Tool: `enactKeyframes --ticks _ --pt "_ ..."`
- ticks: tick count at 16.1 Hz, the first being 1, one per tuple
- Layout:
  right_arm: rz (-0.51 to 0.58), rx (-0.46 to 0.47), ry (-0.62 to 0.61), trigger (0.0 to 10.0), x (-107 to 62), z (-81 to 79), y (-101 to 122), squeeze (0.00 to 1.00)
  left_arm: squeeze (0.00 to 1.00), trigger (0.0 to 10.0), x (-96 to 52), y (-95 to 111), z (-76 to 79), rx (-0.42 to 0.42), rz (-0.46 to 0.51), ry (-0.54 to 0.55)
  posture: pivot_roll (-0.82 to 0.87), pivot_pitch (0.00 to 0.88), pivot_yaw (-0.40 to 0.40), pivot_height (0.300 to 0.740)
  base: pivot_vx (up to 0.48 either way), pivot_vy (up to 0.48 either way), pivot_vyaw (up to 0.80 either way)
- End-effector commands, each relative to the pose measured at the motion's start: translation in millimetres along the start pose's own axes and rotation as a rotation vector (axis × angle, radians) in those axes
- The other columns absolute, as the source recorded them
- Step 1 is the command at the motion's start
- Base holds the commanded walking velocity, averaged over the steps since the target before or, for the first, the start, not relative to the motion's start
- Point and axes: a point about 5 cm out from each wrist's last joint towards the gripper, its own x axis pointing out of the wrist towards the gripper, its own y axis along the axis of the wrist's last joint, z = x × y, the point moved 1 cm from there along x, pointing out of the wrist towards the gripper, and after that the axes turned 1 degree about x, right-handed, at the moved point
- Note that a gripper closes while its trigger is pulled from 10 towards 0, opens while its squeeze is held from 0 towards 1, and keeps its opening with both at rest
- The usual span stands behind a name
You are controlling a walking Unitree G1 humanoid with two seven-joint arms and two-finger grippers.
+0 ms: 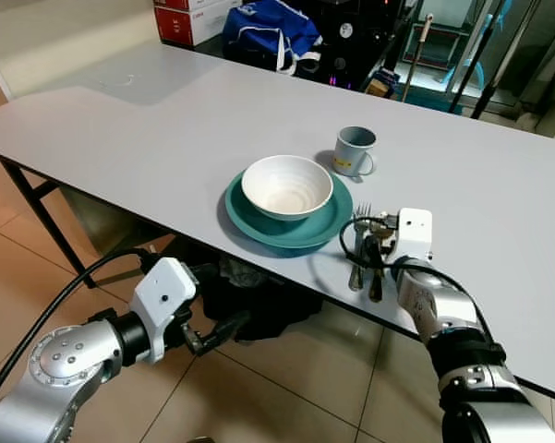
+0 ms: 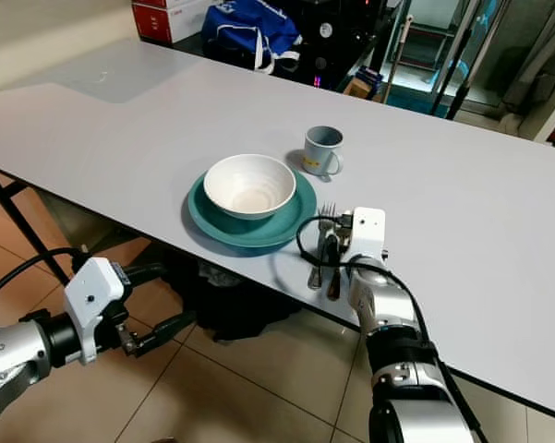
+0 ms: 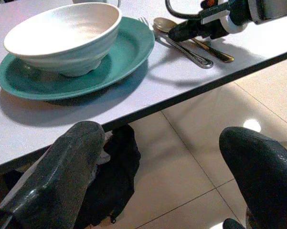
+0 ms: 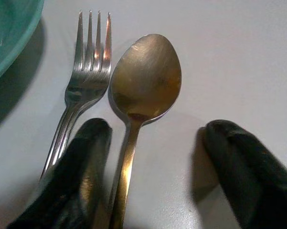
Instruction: Setting the table
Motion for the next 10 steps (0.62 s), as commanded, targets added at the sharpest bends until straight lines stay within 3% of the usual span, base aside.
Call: enactKeyframes --ticks 1,5,10 --pt "-0.013 0.031 0.012 0.0 1.4 0.0 -0.3 0.0 0.0 10.0 -0.2 4.4 3.2 0.009 0.011 -0.023 0.01 0.0 -0.033 0.74 0.0 0.0 0.0" --pt "-0.016 0.058 0.039 0.0 1.6 -1.7 0.4 0.0 0.0 10.0 -0.3 3.5 3.7 0.006 0.008 -0.025 0.01 0.0 -0.035 0.74 0.0 0.0 0.0" --pt "-0.054 -0.005 0.075 0.0 1.5 -4.9 -6.5 0.0 0.0 10.0 -0.7 2.2 6.2 -0.002 0.004 -0.029 0.01 0.0 -0.041 0.74 0.0 0.0 0.0"
